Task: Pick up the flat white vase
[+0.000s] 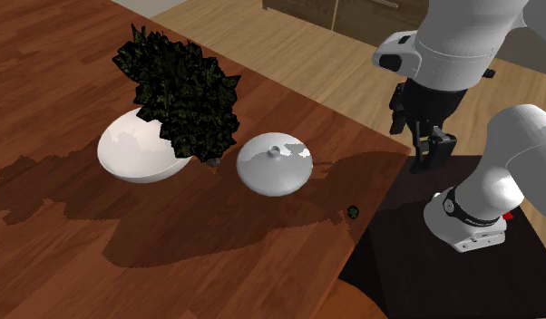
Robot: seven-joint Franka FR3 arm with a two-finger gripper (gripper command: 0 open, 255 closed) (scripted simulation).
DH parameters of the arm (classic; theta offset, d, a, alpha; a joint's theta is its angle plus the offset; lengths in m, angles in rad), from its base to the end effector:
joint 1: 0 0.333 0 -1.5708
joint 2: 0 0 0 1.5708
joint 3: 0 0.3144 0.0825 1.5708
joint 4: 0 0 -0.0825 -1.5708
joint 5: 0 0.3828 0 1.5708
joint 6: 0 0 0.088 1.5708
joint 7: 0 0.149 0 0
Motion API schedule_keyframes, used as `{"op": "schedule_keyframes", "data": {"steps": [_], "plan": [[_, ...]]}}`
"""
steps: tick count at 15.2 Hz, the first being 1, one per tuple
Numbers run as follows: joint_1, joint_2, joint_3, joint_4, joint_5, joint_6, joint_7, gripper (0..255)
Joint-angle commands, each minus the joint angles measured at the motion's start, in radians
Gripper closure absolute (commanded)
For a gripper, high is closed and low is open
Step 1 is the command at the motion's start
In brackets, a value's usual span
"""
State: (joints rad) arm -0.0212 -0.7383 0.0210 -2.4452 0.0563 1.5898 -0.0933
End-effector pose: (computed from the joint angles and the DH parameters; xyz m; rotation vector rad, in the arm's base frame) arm 0.3100 0.0088 0.4927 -3.0861 -0.1273 0.1777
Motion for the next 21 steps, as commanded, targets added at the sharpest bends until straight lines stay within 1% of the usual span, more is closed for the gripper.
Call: {"op": "schedule_keyframes", "data": {"steps": [1, 5, 10, 14, 19, 21], "plan": [[0.0, 0.0, 0.0, 0.0, 0.0, 0.0, 0.0, 0], [-0.006, 0.142, -0.001, 0.1, -0.001, 0.076, 0.002, 0], [-0.013, 0.312, -0.003, 0.247, -0.003, 0.142, 0.005, 0], [-0.017, 0.445, -0.006, 0.382, -0.005, 0.173, 0.009, 0], [-0.021, 0.601, -0.01, 0.565, -0.005, 0.187, 0.014, 0], [-0.021, 0.6, -0.009, 0.537, -0.005, 0.214, 0.013, 0]]}}
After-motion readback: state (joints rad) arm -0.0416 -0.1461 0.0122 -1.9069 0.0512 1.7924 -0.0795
